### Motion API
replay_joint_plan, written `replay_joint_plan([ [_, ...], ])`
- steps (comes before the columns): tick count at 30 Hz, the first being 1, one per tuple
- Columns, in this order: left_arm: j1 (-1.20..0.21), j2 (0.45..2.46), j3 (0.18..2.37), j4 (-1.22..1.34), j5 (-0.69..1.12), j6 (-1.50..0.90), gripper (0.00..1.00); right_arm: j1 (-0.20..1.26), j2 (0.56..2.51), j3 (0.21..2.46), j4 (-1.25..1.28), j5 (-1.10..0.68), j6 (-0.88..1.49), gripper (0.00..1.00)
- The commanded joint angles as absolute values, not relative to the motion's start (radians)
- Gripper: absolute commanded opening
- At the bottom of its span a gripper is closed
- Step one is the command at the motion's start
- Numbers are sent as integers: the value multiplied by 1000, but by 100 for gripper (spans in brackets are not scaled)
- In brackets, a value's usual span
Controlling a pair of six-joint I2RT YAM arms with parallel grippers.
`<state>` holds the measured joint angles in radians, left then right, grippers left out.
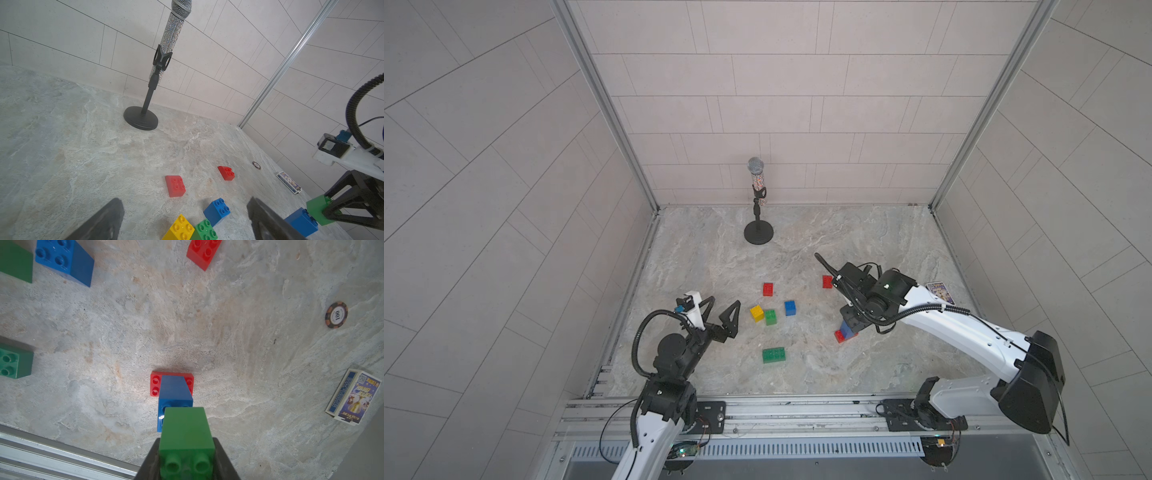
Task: Assemble the number 1 with lego
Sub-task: Assemble the lego brick with the lego brick.
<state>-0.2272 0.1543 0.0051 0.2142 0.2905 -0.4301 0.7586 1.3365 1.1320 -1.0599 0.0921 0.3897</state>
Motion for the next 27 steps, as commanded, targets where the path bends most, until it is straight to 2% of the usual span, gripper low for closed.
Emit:
replay_joint_plan([
  [1, -226, 150, -18, 245, 288, -434, 100, 759, 1322, 1122, -1063, 87, 414, 21],
  [17, -226, 149, -18, 244, 288, -433, 100, 750, 1333, 1073, -1035, 68, 437, 21],
  [27, -226, 149, -18, 242, 288, -434, 100, 721, 1435, 1057, -1066, 59, 399, 19],
])
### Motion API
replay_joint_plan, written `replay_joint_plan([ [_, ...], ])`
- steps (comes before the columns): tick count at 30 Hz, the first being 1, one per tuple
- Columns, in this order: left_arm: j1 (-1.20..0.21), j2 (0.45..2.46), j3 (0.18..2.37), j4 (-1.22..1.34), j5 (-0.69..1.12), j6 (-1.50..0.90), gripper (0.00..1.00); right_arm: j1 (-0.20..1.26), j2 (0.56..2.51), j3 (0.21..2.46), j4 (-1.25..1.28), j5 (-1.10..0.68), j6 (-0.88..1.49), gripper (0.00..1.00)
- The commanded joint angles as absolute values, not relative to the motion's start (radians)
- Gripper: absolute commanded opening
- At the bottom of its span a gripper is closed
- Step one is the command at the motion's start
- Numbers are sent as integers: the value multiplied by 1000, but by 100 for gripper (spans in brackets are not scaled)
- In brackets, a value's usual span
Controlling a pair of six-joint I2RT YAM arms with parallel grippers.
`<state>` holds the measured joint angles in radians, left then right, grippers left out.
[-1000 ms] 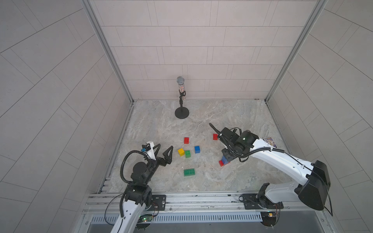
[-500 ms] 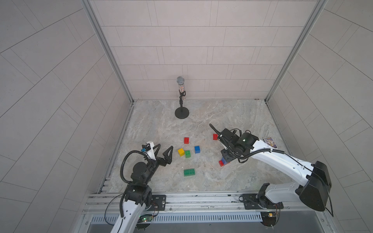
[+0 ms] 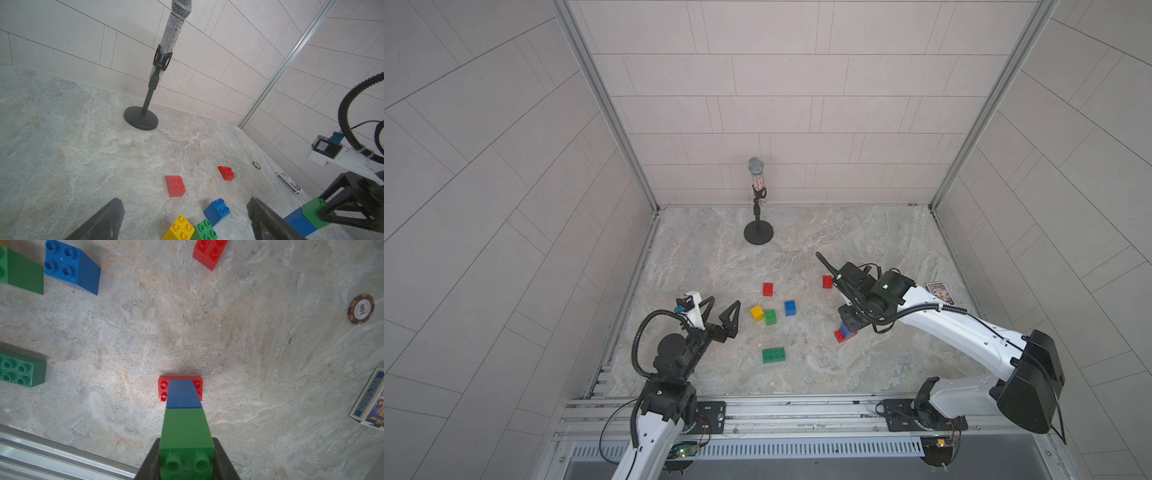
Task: Assemble the number 1 with lego
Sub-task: Assemble the lego brick with the lego brick.
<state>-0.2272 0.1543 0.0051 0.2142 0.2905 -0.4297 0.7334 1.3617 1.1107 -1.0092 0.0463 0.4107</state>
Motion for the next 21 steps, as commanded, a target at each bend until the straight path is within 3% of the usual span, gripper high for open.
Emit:
replay_joint_plan([
  [1, -226, 148, -20, 242, 288, -434, 100, 721, 1443, 1060, -1066, 56, 394, 19],
  [14, -225, 147, -18, 243, 288, -434, 100, 724, 1488, 1008, -1042, 46, 404, 13],
  [21, -226, 146, -18, 241, 286, -434, 100, 724, 1417, 997, -1007, 28, 451, 6],
])
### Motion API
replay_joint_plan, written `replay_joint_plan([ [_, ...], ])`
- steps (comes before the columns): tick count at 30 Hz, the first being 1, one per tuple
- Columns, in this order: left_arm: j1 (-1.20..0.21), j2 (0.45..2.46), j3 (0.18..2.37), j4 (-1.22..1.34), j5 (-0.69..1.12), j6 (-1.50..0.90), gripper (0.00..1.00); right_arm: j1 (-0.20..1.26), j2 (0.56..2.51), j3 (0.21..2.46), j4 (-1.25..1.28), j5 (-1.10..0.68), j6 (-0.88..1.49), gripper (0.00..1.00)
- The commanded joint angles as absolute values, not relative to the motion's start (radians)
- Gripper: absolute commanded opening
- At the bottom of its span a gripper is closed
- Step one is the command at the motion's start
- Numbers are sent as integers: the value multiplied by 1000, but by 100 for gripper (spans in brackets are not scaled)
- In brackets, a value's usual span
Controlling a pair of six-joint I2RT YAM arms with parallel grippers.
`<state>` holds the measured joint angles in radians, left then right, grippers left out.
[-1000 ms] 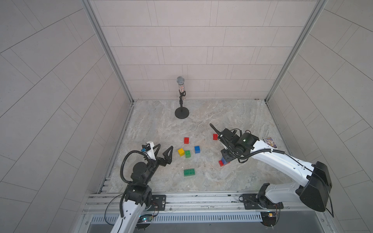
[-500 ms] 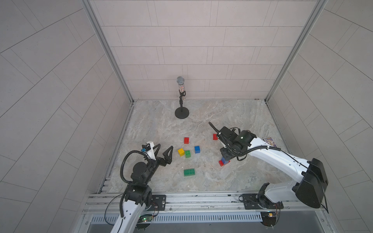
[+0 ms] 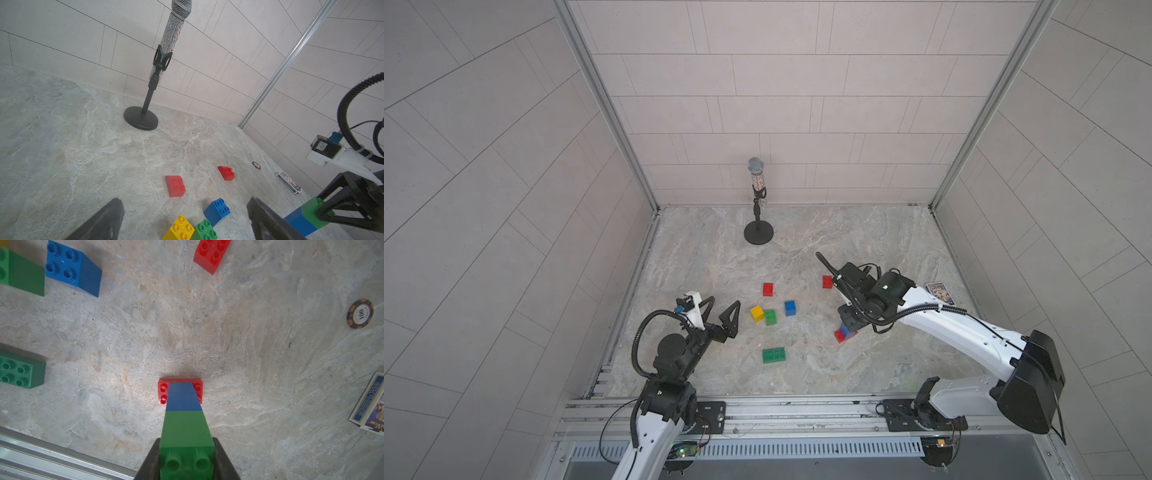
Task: Assemble the number 1 with lego
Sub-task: Assemble the lego brick with the lego brick.
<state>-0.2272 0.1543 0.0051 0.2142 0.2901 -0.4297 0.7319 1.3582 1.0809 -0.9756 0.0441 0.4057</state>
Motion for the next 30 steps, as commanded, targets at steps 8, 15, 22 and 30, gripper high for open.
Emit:
replay_joint_plan([
  [8, -226, 147, -18, 239, 282, -436, 100, 724, 1427, 1173, -1007, 61, 566, 1],
  [15, -226, 144, -19, 238, 282, -437, 100, 723, 1463, 1245, -1000, 95, 650, 0],
  [22, -226, 141, -17, 235, 281, -436, 100, 721, 1494, 1253, -1001, 122, 688, 3],
  [30, -226, 137, -17, 232, 281, -436, 100, 719, 1534, 1255, -998, 126, 692, 13],
])
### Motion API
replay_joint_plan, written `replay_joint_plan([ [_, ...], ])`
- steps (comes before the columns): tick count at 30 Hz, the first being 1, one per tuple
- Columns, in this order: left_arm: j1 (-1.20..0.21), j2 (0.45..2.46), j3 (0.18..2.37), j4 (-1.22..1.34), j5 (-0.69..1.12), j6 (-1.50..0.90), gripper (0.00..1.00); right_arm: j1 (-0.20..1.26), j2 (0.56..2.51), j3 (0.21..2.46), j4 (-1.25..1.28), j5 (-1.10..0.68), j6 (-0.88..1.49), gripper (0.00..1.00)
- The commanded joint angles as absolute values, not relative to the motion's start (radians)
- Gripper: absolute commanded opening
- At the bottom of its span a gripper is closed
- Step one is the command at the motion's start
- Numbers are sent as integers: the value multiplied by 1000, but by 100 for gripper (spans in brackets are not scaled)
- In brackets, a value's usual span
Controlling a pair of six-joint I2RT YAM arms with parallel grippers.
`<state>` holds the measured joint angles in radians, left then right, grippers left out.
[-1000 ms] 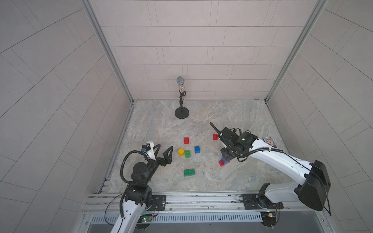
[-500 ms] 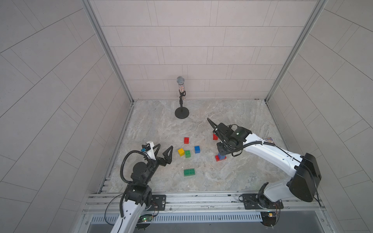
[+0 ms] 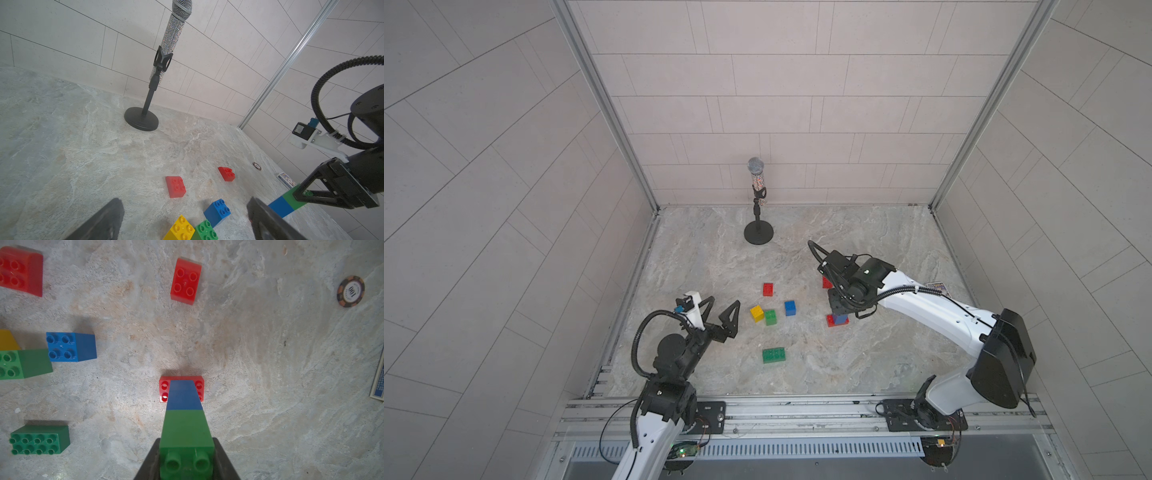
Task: Assemble the number 1 with lego
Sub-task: Assemble the lego brick with the lego brick, then pick up the lego brick from the center of the board.
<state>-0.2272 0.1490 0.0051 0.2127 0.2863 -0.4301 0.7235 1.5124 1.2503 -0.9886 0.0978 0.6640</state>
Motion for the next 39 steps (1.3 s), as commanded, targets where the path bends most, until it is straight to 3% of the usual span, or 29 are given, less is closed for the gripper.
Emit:
replay_joint_plan([
  [1, -226, 137, -17, 233, 282, -437, 100, 720, 1536, 1258, -999, 124, 690, 19],
  [6, -226, 136, -17, 232, 280, -436, 100, 720, 1530, 1292, -1022, 131, 674, 51],
  [10, -225, 138, -17, 231, 277, -438, 100, 719, 1522, 1348, -1056, 134, 649, 64],
  [17, -226, 138, -17, 230, 279, -437, 100, 690, 1548, 1508, -1039, 154, 523, 67],
  [26, -225, 144, -17, 235, 275, -437, 100, 564, 1863, 1714, -1038, 110, 377, 67],
  [39, -226, 172, -15, 256, 273, -437, 100, 475, 2094, 1757, -958, -3, 383, 70],
])
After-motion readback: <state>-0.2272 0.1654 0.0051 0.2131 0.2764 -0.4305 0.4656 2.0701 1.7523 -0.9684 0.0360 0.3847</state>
